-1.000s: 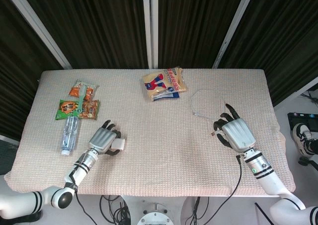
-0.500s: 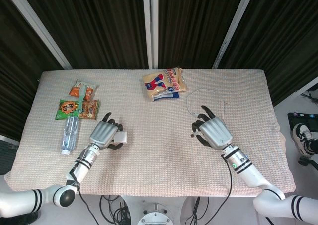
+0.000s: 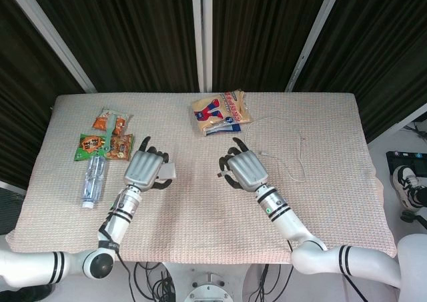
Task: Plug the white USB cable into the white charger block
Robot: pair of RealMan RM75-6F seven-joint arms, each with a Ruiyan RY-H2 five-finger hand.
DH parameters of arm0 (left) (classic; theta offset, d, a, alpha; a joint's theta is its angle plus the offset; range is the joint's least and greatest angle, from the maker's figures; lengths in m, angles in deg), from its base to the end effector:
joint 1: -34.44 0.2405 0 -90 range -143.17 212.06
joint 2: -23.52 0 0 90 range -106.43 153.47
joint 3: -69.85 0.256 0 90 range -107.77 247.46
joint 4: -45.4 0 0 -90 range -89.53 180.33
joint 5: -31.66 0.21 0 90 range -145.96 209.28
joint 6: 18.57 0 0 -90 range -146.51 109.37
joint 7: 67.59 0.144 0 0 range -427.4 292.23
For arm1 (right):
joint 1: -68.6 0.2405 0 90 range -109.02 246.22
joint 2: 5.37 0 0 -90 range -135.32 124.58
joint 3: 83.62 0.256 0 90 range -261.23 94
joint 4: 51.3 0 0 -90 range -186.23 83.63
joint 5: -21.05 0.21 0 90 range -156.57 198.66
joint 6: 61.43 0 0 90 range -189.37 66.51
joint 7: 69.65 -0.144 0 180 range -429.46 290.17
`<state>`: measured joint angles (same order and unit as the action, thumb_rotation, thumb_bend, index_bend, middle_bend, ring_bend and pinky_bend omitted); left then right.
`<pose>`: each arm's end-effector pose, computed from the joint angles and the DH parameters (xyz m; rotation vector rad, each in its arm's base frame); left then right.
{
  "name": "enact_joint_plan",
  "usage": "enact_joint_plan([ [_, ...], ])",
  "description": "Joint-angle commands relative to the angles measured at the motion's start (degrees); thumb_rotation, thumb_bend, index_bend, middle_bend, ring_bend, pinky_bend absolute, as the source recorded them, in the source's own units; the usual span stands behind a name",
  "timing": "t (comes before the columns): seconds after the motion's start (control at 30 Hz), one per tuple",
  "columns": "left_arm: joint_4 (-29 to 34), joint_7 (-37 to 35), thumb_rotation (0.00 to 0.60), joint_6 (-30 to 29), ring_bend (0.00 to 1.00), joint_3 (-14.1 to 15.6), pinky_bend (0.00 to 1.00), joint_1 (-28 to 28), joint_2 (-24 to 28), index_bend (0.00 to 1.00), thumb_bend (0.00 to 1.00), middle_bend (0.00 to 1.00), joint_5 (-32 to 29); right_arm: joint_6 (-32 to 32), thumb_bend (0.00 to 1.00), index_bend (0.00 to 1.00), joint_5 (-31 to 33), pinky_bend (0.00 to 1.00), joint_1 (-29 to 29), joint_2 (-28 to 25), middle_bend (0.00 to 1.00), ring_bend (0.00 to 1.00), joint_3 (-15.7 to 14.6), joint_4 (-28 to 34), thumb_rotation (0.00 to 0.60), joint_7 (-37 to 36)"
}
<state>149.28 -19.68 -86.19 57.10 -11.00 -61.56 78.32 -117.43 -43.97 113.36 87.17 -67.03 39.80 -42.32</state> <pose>-0.1005 0.3244 0.0148 -1.8002 -0.8057 -0.7939 -0.0740 -0.3366 -0.0210 1.9076 -0.8691 1.1081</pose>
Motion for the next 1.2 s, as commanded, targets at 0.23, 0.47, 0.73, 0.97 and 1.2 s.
enact_joint_plan([
  [0.23,1.4,5.0,0.444,-5.2,0.27,-1.5,0.07,-2.7,-2.7,0.5,0.19,0.5,-4.1,-1.8,0.5,0.64,10.2,0.07,4.9,7.7,0.53,0.27,4.0,-3.8,0.6,4.6],
  [0.47,0.8,7.5,0.447,-7.9,0.29,-1.5,0.07,-4.0,-4.5,0.5,0.19,0.51,-5.5,-1.4,0.51,0.64,17.0,0.06,8.4,9.6,0.53,0.27,6.3,-4.4,0.6,7.5],
  [0.73,0.8,11.4,0.474,-9.9,0.29,-1.8,0.07,-6.0,-5.7,0.5,0.19,0.51,-7.5,-1.9,0.51,0.64,23.4,0.05,12.9,10.7,0.53,0.27,7.4,-4.8,0.6,12.4],
  [0.97,1.3,13.7,0.492,-11.1,0.29,-2.1,0.07,-7.3,-6.1,0.5,0.19,0.51,-9.0,-3.4,0.51,0.64,26.8,0.05,15.8,11.9,0.53,0.27,7.8,-5.8,0.6,14.9],
  [1.2,1.1,15.3,0.496,-12.4,0.29,-2.3,0.07,-8.4,-6.7,0.5,0.19,0.51,-10.1,-4.5,0.51,0.64,28.5,0.04,17.8,13.4,0.53,0.27,8.1,-7.6,0.6,15.1],
])
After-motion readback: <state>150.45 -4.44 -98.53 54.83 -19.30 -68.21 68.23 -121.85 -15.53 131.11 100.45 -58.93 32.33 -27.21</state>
